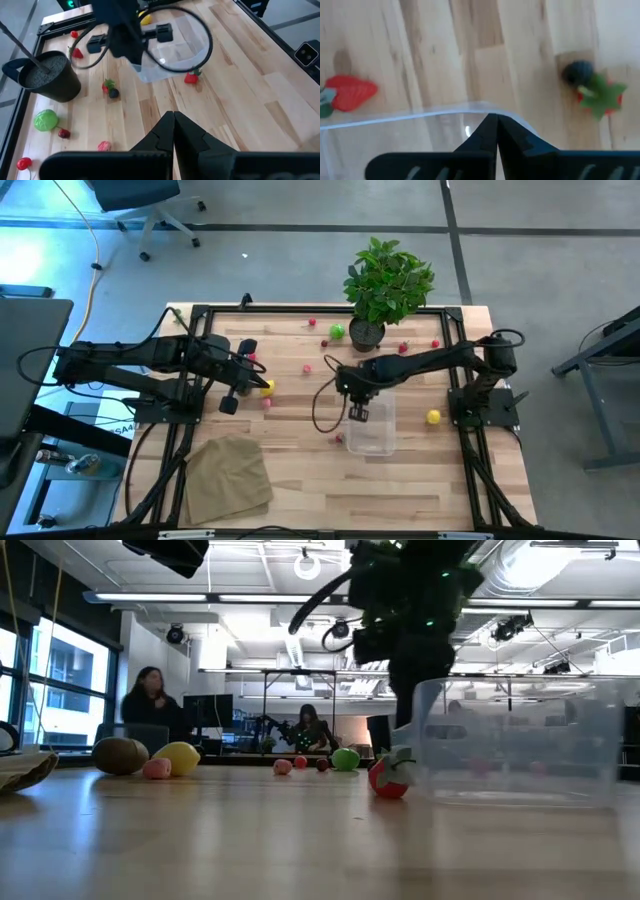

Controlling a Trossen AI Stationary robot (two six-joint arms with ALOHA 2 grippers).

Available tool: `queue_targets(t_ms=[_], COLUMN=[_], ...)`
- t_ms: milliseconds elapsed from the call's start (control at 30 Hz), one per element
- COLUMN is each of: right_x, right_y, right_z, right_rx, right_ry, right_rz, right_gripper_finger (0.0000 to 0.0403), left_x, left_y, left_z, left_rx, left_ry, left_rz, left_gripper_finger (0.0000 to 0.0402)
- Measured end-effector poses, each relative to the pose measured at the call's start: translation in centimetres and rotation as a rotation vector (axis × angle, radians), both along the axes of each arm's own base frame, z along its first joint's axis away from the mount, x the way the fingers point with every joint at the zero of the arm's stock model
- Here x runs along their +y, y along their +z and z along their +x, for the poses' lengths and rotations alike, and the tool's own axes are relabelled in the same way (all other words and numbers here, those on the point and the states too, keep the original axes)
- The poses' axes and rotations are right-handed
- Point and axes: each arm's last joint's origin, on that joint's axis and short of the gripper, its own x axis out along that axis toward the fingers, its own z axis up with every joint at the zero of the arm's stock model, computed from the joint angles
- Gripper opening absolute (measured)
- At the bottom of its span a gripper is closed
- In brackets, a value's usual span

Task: Pick and placing Produce into tupperware
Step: Move the transparent container from the bottom left of the table to the center of the table

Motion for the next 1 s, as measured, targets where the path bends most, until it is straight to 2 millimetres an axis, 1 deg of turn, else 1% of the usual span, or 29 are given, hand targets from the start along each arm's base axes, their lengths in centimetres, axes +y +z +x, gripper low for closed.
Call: queue_targets(t_ms=[100, 233, 400, 600, 767, 867, 1000], right_x=[-0.4, 0.1, 0.5, 0.5, 0.5, 0.3, -0.2], right_y=[-0.2, -0.7, -0.8, -0.1, 0.7, 0.7, 0.6], right_z=[1.4, 3.1, 5.3, 7.9, 9.4, 10.0, 10.1], right_rx=[0.009, 0.064, 0.074, 0.032, -0.008, -0.012, 0.020], right_ry=[0.027, 0.081, 0.133, 0.179, 0.203, 0.206, 0.195], right_rz=[0.005, -0.007, -0.014, -0.019, -0.030, -0.031, -0.031], right_gripper_finger=[0.0000, 0.0000, 0.0000, 0.0000, 0.0000, 0.0000, 0.0000], left_x=[0.0, 0.0, 0.0, 0.0, 0.0, 0.0, 0.0], left_y=[0.0, 0.0, -0.2, -0.2, -0.2, -0.2, -0.2], left_z=[0.0, 0.0, -0.1, -0.2, -0.2, -0.2, -0.2], left_rx=[0.000, 0.002, 0.020, 0.031, 0.031, 0.031, 0.030], left_ry=[0.000, 0.001, 0.001, 0.007, 0.007, 0.007, 0.007], left_rz=[0.000, -0.001, -0.005, -0.014, -0.014, -0.014, -0.014], left_gripper_finger=[0.0001, 0.0001, 0.0001, 0.0001, 0.0001, 0.0001, 0.0001])
